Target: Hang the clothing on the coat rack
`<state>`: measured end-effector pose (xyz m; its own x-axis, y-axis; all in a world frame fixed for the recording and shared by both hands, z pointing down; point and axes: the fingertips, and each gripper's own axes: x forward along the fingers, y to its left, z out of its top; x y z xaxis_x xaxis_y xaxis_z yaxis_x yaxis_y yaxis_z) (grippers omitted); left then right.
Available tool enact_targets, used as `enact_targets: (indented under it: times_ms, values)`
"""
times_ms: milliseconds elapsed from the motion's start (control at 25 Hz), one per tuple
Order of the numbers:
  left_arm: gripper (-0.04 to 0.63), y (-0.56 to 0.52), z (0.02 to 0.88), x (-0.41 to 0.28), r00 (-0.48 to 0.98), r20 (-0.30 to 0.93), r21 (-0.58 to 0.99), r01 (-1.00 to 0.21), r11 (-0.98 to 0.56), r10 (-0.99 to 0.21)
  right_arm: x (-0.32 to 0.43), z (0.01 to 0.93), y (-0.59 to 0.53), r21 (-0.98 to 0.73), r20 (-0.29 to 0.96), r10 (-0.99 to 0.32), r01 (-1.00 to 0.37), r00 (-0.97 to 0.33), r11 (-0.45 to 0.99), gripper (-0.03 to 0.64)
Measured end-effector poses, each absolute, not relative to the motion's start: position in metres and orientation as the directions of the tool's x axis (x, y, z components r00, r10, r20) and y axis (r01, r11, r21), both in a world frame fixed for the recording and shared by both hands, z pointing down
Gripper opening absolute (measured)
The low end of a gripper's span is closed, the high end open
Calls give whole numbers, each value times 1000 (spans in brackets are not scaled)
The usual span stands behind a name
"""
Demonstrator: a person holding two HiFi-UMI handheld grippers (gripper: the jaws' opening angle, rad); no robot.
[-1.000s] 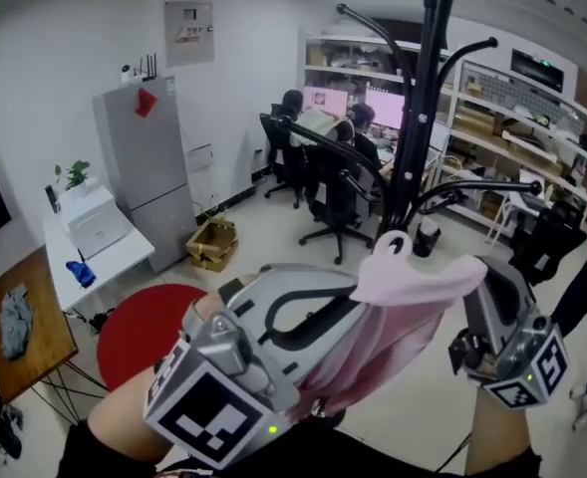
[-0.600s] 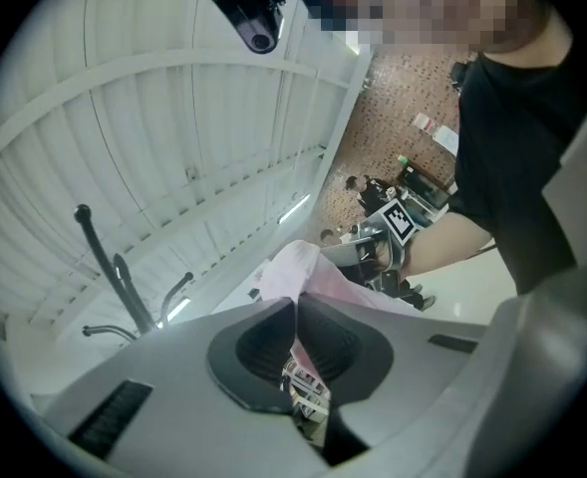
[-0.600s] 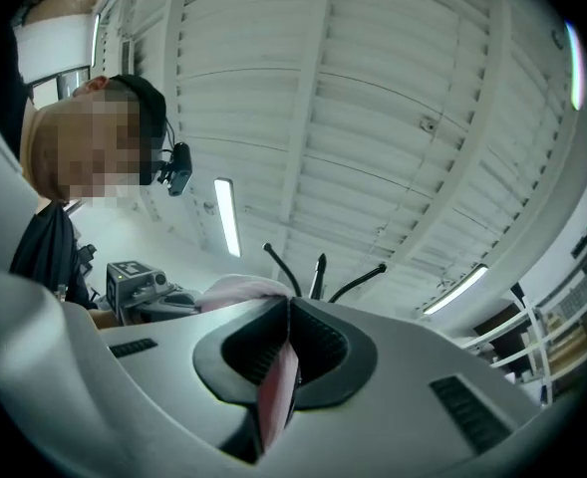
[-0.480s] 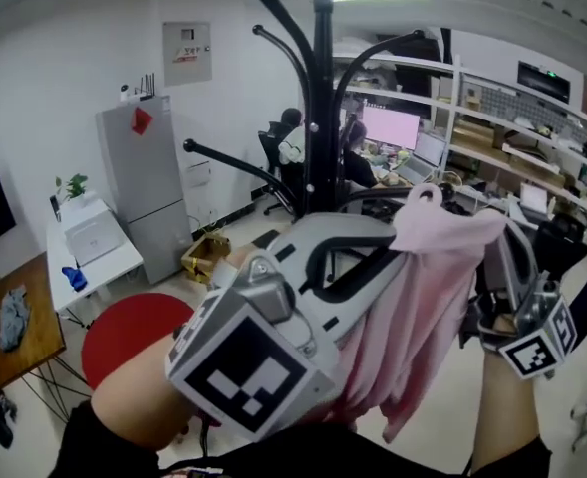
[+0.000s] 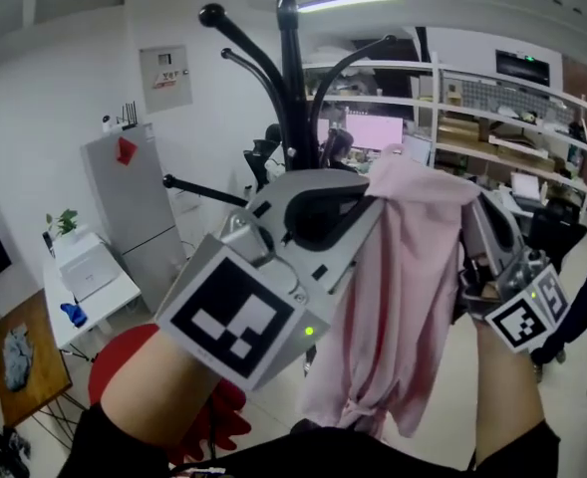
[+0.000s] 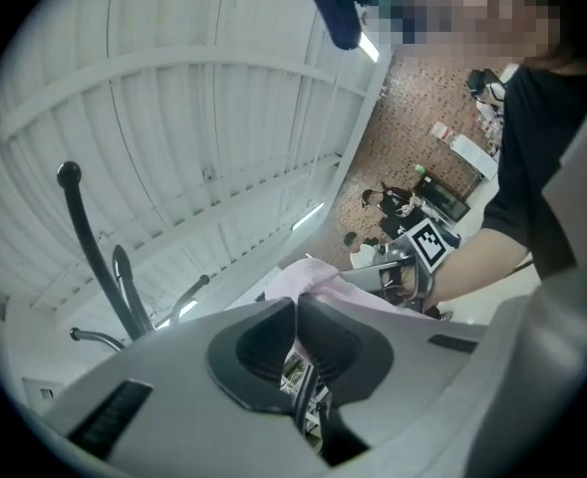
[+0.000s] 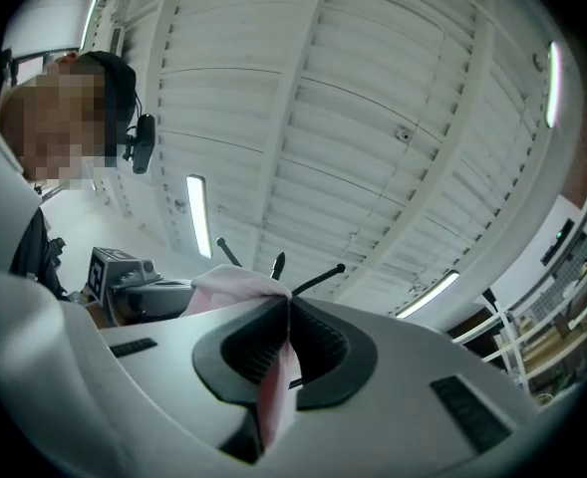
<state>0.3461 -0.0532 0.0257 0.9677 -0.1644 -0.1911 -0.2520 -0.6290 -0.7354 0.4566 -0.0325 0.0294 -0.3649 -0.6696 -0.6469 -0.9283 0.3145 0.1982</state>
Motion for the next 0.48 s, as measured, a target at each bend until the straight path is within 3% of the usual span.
enact_targets:
  times_ms: [240,480]
  values:
    - [3,-106,28,366,958,-185,-704,-286,-650,-221,474,35,-88,143,-612,-751,-969,-247,202,6]
    - [3,-127,40,384,974,-121,-655,-224,-722,-192,474,46,-124,174,-542,-808,-971,-232,162,8]
